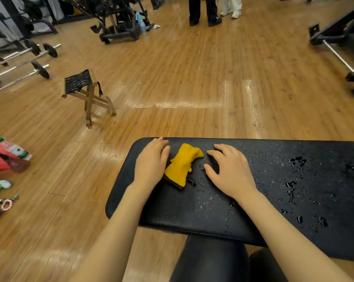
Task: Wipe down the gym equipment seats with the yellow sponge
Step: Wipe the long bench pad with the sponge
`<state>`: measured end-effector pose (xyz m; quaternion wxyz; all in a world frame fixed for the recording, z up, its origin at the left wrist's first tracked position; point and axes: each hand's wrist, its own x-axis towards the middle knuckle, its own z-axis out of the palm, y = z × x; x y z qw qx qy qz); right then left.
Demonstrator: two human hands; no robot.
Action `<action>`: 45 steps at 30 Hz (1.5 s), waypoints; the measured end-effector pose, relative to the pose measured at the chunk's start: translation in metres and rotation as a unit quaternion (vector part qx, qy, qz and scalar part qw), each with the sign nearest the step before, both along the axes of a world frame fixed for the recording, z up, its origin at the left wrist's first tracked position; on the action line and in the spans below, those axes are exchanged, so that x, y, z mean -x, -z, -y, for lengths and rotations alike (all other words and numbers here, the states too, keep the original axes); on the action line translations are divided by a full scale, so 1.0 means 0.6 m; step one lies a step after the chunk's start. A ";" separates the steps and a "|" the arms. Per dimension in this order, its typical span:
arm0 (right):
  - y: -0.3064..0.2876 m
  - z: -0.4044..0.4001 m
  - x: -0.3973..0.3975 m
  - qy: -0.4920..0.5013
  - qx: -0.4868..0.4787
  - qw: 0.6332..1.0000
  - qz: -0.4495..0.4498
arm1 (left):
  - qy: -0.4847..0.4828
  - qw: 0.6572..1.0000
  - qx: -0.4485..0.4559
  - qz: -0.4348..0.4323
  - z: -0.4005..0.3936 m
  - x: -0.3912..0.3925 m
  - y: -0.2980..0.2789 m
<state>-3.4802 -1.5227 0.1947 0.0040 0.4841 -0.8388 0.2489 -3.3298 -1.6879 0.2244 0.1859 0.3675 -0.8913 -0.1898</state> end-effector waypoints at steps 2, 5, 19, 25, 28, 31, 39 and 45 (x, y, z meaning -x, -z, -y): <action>0.000 0.000 -0.001 0.000 0.000 1.000 0.001 | 0.000 1.000 0.006 0.013 0.018 -0.003 0.011; -0.001 -0.002 -0.003 0.000 0.018 1.000 0.006 | 0.023 0.999 0.032 0.035 0.027 -0.004 0.033; -0.041 0.082 -0.105 0.079 -0.020 0.996 0.025 | 0.018 0.999 0.038 -0.013 0.032 -0.007 0.052; -0.048 0.093 -0.099 0.065 -0.073 0.994 0.044 | 0.017 0.999 0.029 -0.020 0.033 -0.009 0.052; -0.059 0.074 -0.070 0.033 -0.088 0.993 0.069 | 0.016 0.999 0.029 -0.020 0.033 -0.010 0.051; -0.068 0.044 -0.034 0.050 -0.092 0.992 0.072 | 0.014 0.999 0.037 -0.014 0.032 -0.008 0.050; -0.054 0.057 -0.005 -0.006 -0.052 0.994 0.096 | 0.021 0.999 0.033 -0.011 0.031 0.037 0.039; -0.050 0.104 0.006 -0.010 -0.025 0.996 0.084 | 0.031 0.997 0.070 -0.033 0.025 0.057 0.050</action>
